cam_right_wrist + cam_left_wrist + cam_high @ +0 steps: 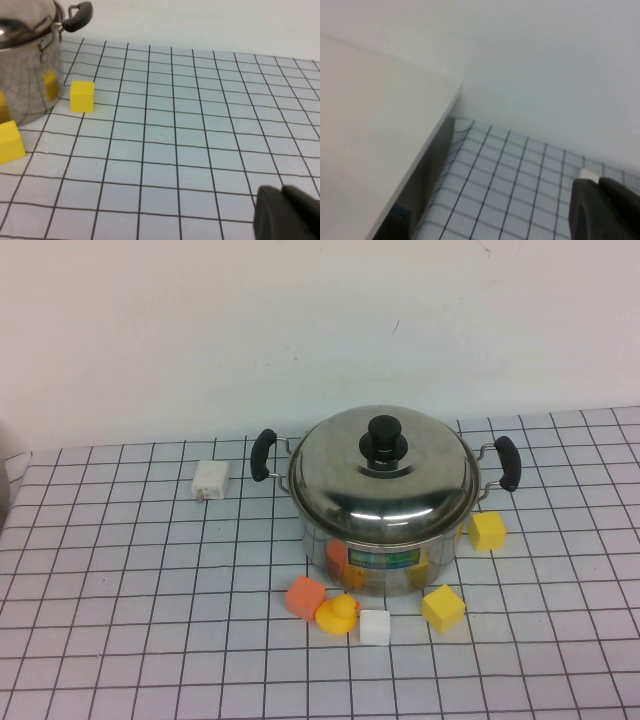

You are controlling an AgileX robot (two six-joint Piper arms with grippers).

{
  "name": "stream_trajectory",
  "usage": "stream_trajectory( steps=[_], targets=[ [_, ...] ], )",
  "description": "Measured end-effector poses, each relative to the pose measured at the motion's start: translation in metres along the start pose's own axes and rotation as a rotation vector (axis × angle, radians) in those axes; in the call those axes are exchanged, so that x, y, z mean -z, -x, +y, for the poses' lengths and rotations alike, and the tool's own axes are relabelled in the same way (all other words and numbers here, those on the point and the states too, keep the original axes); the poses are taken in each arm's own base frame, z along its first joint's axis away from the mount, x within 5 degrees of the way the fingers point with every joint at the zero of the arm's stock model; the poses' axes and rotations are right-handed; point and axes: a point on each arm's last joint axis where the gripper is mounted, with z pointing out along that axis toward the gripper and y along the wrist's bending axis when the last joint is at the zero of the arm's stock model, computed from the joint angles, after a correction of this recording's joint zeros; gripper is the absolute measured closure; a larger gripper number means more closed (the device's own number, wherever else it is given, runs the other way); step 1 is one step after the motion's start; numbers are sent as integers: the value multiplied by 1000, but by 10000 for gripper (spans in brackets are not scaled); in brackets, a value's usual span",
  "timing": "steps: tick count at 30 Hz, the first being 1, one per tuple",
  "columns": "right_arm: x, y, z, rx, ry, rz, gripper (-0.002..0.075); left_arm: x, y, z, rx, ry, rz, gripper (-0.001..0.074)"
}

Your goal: Cover the pot

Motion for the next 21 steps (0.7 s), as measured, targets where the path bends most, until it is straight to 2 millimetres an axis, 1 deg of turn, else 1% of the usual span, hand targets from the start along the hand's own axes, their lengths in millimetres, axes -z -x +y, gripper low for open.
stream_trajectory(
  steps=[7,12,14,16,19,21],
  targets=[
    [0,0,0,0,0,0,717,0,-5,7,0,71,51,736],
    [0,0,0,0,0,0,717,2,-8,7,36,55,80,736],
    [0,0,0,0,0,0,717,5,-11,4,77,-9,109,736],
    [0,0,0,0,0,0,717,12,-14,2,89,-105,127,736],
    [0,0,0,0,0,0,717,25,-19,0,28,-234,111,736],
    [0,0,0,0,0,0,717,29,-25,-2,-10,-292,76,736]
  ],
)
